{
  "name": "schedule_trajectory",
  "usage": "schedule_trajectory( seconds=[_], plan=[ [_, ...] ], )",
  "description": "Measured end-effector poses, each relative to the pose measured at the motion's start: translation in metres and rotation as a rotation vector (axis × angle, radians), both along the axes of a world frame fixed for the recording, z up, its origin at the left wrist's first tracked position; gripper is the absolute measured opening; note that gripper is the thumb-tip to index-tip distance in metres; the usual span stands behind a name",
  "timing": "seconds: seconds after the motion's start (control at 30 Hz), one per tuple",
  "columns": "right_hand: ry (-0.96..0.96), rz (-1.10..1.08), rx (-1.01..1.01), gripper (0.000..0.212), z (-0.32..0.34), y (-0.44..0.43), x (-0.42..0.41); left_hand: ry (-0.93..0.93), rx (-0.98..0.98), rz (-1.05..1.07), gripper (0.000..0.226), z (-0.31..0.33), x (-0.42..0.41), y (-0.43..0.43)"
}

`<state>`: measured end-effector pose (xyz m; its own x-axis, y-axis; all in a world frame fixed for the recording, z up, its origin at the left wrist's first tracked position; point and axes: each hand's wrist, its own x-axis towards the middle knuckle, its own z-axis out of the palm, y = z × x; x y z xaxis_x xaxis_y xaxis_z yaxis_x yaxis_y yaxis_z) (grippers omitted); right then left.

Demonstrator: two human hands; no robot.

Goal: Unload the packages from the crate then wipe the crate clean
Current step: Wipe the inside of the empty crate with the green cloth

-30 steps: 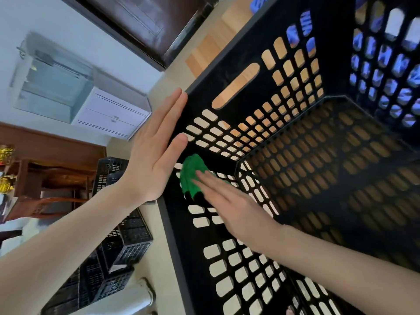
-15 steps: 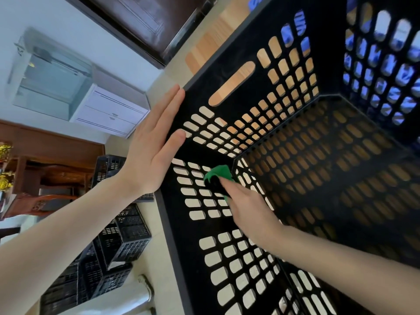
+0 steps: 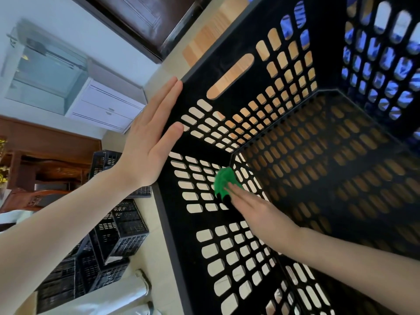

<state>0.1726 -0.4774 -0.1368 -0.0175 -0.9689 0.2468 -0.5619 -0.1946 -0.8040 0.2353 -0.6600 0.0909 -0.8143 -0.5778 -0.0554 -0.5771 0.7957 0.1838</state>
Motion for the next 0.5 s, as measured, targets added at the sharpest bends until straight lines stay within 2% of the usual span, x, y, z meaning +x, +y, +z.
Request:
schedule_trajectory(
  seconds=[0.1, 0.2, 0.33, 0.43, 0.5],
  plan=[
    [-0.056, -0.011, 0.202, 0.073, -0.014, 0.004, -0.001, -0.001, 0.001, 0.004, 0.058, 0.0, 0.0, 0.0],
    [-0.261, -0.058, 0.283, 0.063, 0.012, 0.002, -0.001, 0.004, -0.002, 0.0, 0.058, 0.0, 0.0, 0.0],
    [-0.435, -0.057, 0.072, 0.066, 0.069, 0.006, 0.006, 0.001, -0.005, -0.002, 0.058, 0.0, 0.0, -0.001],
    [-0.383, -0.035, -0.207, 0.07, 0.093, 0.009, 0.012, 0.001, -0.01, -0.021, 0.059, -0.001, 0.0, -0.001],
    [-0.332, 0.007, -0.287, 0.07, 0.096, 0.01, 0.011, 0.004, -0.003, -0.019, 0.059, 0.0, 0.0, -0.001]
  ],
)
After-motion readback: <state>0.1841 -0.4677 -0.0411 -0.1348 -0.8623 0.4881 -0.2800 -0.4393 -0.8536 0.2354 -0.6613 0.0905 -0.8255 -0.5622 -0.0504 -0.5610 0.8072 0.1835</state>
